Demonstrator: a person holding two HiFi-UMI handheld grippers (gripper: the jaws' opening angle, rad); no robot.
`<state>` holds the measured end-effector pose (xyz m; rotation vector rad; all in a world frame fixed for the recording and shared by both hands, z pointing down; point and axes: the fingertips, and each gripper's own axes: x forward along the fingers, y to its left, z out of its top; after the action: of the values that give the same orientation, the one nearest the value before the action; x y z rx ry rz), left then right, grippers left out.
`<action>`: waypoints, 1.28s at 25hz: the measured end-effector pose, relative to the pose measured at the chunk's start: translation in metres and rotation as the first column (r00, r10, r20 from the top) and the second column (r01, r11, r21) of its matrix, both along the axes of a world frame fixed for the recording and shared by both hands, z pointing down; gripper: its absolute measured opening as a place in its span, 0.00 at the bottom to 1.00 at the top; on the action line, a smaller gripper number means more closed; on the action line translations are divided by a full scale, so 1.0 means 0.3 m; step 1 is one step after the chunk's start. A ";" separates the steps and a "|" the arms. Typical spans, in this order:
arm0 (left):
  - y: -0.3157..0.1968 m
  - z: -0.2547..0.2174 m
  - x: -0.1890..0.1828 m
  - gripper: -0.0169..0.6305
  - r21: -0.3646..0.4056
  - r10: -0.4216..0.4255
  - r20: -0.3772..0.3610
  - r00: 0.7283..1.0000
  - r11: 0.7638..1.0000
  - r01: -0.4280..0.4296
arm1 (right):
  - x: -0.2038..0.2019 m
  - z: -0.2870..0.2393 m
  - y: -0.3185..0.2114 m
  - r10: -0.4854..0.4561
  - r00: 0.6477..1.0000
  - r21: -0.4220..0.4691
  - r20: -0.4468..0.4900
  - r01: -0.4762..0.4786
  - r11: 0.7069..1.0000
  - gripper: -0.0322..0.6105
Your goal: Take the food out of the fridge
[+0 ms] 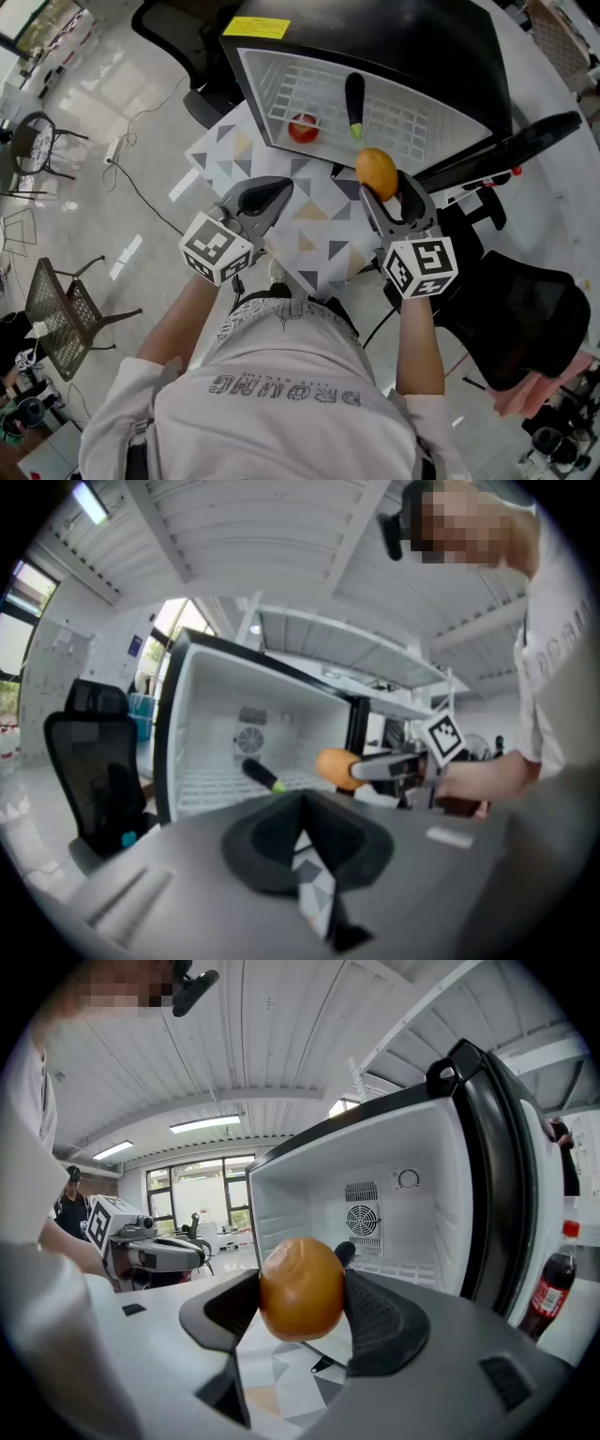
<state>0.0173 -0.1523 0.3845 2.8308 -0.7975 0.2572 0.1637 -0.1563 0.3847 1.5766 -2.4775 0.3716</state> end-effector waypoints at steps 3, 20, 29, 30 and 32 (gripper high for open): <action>-0.006 0.002 0.007 0.04 0.000 0.001 0.002 1.000 1.000 -0.001 | 0.015 0.000 0.010 0.008 1.000 -0.004 0.009 -0.008 1.000 0.46; 0.010 0.015 0.059 0.04 -0.011 -0.001 -0.002 1.000 1.000 0.001 | 0.044 0.020 0.061 0.004 1.000 -0.024 0.023 -0.004 1.000 0.46; 0.024 0.019 0.070 0.04 -0.006 -0.001 0.007 1.000 1.000 0.001 | 0.040 0.034 0.077 -0.010 1.000 -0.033 0.022 0.011 0.999 0.46; 0.025 0.019 0.071 0.04 -0.006 -0.001 0.007 1.000 1.000 0.001 | 0.039 0.035 0.078 -0.012 1.000 -0.034 0.022 0.012 0.999 0.46; 0.027 0.020 0.072 0.04 -0.006 -0.002 0.007 1.000 1.000 0.002 | 0.037 0.038 0.081 -0.015 1.000 -0.037 0.022 0.015 0.999 0.46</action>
<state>0.0390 -0.1442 0.3905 2.8247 -0.7988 0.2687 0.1748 -0.1321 0.3962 1.5470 -2.4824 0.4321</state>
